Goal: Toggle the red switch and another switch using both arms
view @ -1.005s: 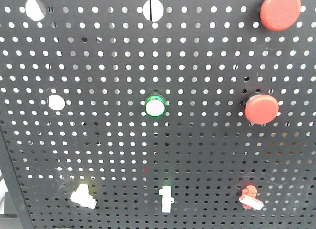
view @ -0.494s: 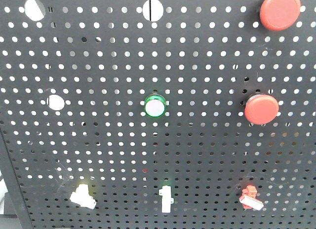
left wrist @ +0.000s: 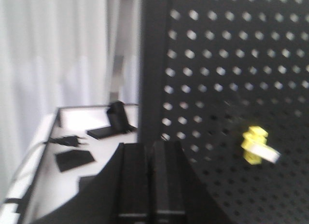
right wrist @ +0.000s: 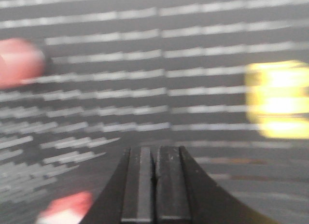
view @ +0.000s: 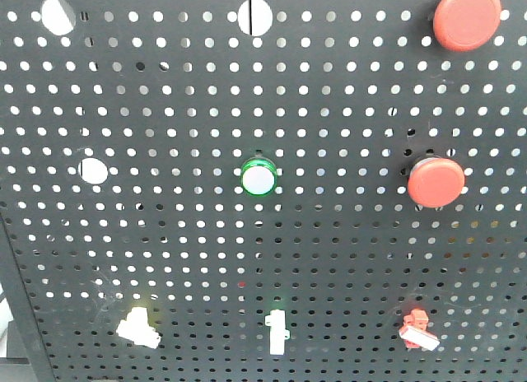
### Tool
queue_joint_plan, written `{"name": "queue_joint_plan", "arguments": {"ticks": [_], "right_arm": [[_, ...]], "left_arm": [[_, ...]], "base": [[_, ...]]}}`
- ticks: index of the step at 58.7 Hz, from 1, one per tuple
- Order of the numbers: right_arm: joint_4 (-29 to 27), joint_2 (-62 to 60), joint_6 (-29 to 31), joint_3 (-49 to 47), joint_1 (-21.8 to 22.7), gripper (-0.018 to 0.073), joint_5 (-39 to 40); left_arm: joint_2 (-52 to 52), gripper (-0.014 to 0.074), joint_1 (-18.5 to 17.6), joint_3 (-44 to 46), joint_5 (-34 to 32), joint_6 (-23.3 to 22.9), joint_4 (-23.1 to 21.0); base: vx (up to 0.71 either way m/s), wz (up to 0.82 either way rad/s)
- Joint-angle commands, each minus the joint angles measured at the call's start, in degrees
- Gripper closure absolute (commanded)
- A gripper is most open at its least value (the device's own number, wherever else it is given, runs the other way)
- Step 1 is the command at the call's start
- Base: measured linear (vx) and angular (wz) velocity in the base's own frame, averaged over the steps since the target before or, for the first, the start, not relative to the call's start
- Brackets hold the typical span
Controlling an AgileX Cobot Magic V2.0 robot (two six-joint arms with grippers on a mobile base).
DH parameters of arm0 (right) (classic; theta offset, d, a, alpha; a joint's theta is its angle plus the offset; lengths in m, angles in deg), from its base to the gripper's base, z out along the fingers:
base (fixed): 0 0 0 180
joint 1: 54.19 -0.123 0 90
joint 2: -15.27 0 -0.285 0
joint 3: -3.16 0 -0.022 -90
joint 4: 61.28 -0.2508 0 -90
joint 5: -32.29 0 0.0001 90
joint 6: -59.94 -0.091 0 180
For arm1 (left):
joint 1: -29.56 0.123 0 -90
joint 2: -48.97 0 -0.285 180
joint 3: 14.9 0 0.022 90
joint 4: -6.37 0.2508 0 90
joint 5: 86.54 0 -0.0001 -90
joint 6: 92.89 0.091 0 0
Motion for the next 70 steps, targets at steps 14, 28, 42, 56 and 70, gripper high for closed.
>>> {"name": "queue_joint_plan", "arguments": {"ticks": [14,28,42,56,70], "right_arm": [[0.5,7.9,9.0,-2.0,-16.0,0.0566,5.5],[0.3,11.4,8.8,-2.0,-17.7,0.0566,5.9],[0.1,13.5,8.4,-2.0,-17.7,0.0566,7.0],[0.1,13.8,8.4,-2.0,-17.7,0.0566,7.1],[0.1,13.8,8.4,-2.0,-17.7,0.0566,5.9]], "left_arm": [[5.1,0.0594,-10.0,2.2,-2.9,0.1,0.0],[5.8,0.0594,-14.9,2.2,-5.2,0.1,0.0],[14.8,0.0594,-20.4,4.3,-9.9,0.1,0.4],[27.3,0.0594,-20.7,12.9,-10.5,2.9,0.5],[35.8,0.0594,-19.5,17.3,-11.2,5.0,0.1]], "base": [[0.00,0.00],[0.00,0.00],[0.00,0.00],[0.00,0.00],[0.00,0.00]]}}
